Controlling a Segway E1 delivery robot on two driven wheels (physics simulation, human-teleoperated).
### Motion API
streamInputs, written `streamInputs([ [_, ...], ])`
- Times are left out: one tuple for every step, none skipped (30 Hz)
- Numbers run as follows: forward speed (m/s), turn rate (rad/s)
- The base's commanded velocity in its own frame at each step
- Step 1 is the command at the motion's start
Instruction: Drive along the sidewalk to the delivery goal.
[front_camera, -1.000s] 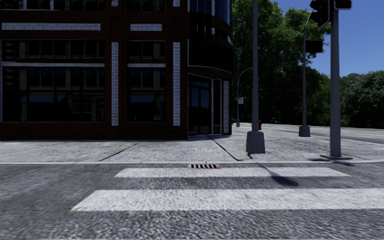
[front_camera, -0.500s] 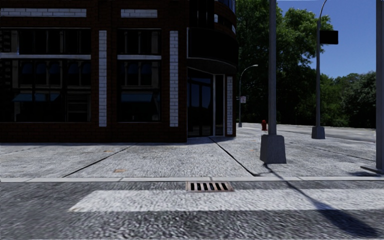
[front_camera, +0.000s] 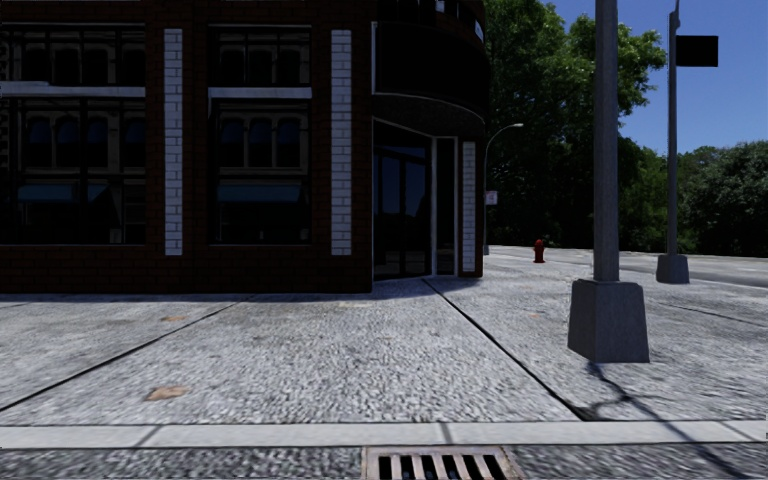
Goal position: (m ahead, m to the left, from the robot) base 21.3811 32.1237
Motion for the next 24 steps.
streamInputs([
  [2.0,0.0],
  [2.0,0.0],
  [2.0,0.0],
  [2.0,0.03],
  [2.0,0.03],
  [2.0,0.16],
  [2.0,0.28],
  [2.0,0.4],
  [1.93,0.46],
  [1.93,0.46],
  [1.84,0.47],
  [1.58,0.48],
  [1.38,0.48],
  [1.38,0.48],
  [1.27,0.49],
  [1.23,0.5],
  [1.21,0.51],
  [1.21,0.51],
  [1.21,0.51],
  [1.21,0.53],
  [1.21,0.55],
  [1.21,0.56],
  [1.21,0.56],
  [1.21,0.56],
])
